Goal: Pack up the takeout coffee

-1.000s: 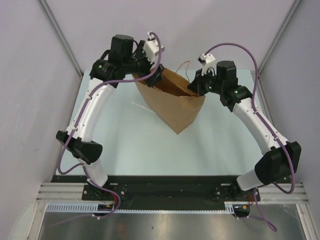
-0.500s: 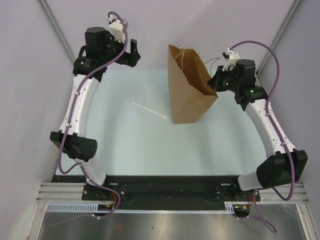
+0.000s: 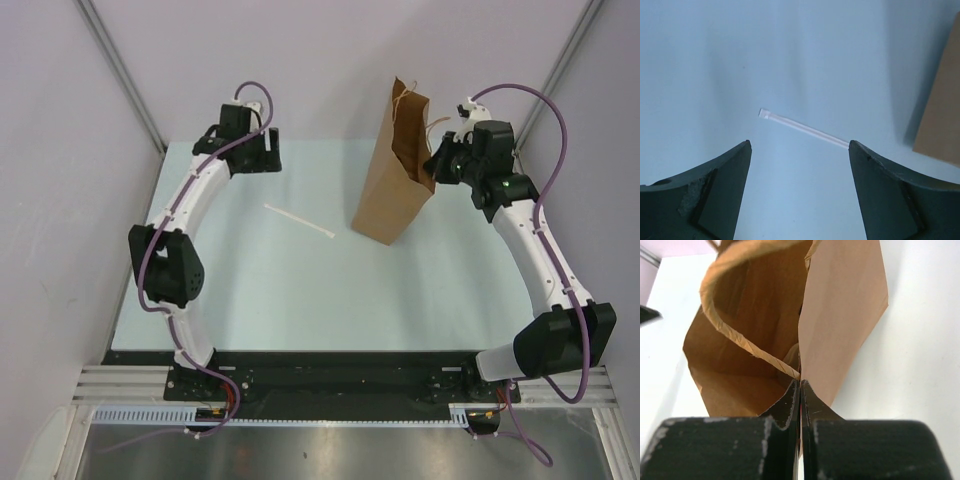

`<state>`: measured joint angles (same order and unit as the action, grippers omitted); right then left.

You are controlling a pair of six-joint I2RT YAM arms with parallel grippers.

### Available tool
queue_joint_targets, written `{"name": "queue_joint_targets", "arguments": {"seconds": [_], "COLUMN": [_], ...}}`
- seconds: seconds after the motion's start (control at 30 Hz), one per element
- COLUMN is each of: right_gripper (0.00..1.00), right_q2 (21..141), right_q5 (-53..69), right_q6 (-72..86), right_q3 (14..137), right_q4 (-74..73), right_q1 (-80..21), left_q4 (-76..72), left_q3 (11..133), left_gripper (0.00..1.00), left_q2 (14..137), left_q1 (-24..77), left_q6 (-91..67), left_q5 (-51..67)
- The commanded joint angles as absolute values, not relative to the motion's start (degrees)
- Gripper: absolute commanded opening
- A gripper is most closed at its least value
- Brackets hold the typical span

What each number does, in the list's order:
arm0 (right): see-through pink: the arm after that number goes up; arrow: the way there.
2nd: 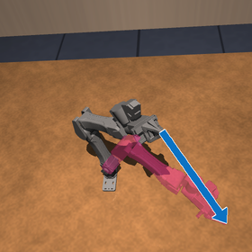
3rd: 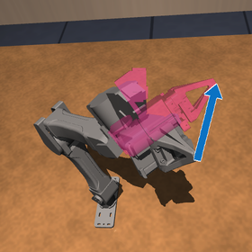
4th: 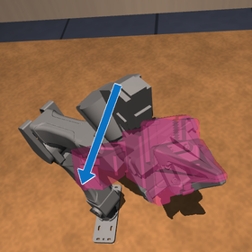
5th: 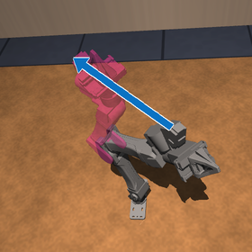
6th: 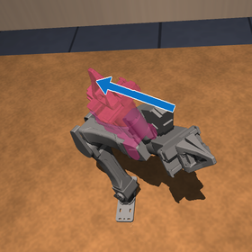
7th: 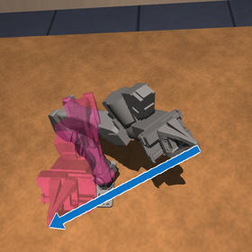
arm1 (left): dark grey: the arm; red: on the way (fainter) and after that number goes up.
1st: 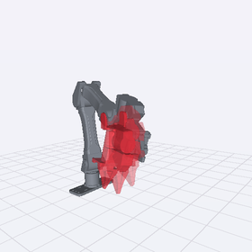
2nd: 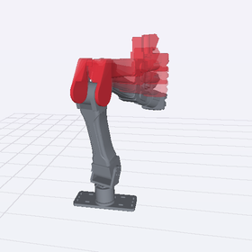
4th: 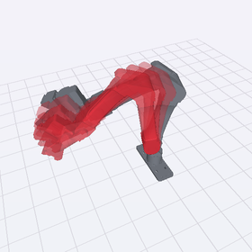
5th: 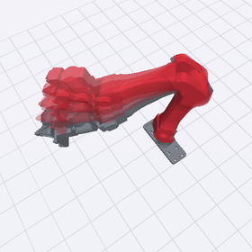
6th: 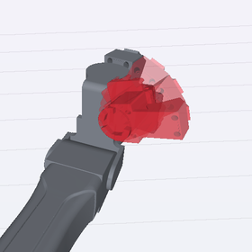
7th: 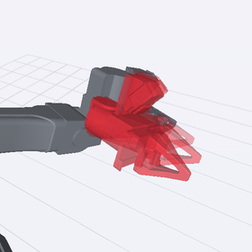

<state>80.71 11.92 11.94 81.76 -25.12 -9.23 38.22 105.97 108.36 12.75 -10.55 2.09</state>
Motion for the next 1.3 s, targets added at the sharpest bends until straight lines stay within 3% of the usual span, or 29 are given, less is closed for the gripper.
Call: {"name": "queue_joint_targets", "arguments": {"seconds": [0.0,0.4,1.17,1.27], "right_gripper": [0.0,0.0,0.0,0.0], "right_q2": [78.84,80.5,81.83,81.91], "right_q5": [10.72,9.93,16.7,17.84], "right_q6": [16.08,21.18,19.16,18.72], "right_q3": [81.74,82.27,82.27,82.27], "right_q4": [-25.75,-23.82,-21.97,-21.71], "right_q1": [-9.23,-9.23,-10.9,-10.99], "left_q4": [35.07,32.61,31.29,32.08], "left_q3": [102.84,98.44,97.38,96.77], "left_gripper": [0.83,0.76,0.79,0.74], "left_q2": [108.02,114.87,127.0,127.53], "left_q1": [14.41,17.58,20.3,20.3], "left_q6": [-15.38,-18.28,-22.85,-23.47], "left_q5": [-3.34,-7.29,-10.64,-10.37]}}
